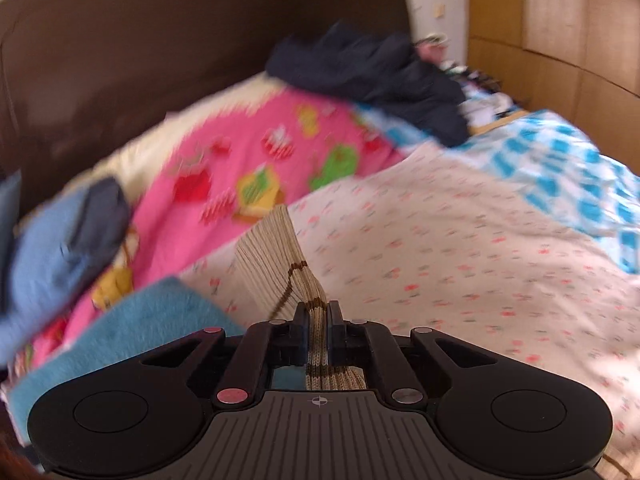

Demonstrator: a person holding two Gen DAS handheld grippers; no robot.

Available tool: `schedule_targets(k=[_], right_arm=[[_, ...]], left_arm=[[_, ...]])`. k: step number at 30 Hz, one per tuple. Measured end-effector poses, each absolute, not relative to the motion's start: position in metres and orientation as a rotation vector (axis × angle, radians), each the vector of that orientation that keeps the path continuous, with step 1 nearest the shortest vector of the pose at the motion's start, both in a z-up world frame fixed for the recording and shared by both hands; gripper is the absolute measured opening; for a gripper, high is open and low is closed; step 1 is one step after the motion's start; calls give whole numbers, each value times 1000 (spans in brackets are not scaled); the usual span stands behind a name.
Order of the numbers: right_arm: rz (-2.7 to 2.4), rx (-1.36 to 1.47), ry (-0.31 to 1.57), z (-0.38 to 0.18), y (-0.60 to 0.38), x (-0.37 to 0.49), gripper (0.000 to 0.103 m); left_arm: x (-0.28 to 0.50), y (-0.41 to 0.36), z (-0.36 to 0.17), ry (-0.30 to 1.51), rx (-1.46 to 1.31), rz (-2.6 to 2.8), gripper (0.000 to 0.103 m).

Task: Fold small clothes
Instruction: 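Fold the held sleeve across the sweater body and open the right gripper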

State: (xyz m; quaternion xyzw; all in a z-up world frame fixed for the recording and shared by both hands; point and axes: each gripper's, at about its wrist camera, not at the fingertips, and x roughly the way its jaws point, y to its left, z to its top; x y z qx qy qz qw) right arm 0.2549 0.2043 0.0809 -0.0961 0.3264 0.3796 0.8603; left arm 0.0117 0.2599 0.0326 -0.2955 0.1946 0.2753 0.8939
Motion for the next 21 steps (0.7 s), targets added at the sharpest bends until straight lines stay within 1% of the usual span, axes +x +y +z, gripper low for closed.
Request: schedule_targets(k=[6,10,12,14,15,16,18,21], right_arm=[[623,109,595,138,50,251,5],[493,245,535,145,-51,228,5],[431,316,535,134,-98,215,5],[377,333,583,113,-127,209,6],[357,328,616,100,-134,208,10],[355,323,662,88,-137,209,10],[364,362,749,63,-138,216,14],[397,439,809,35,-126,237,14]], left_arm=[[29,217,52,393,-540,435,102],[49,180,58,420,-475,339,103],[60,160,57,440,-445,289,103],[70,143,52,471,-426,263,103],[74,137,48,483,-416,259,103],[78,130,44,497,-404,259,103],[84,118,35,525,-366,256,103],[96,107,26,539,-297,275,103]])
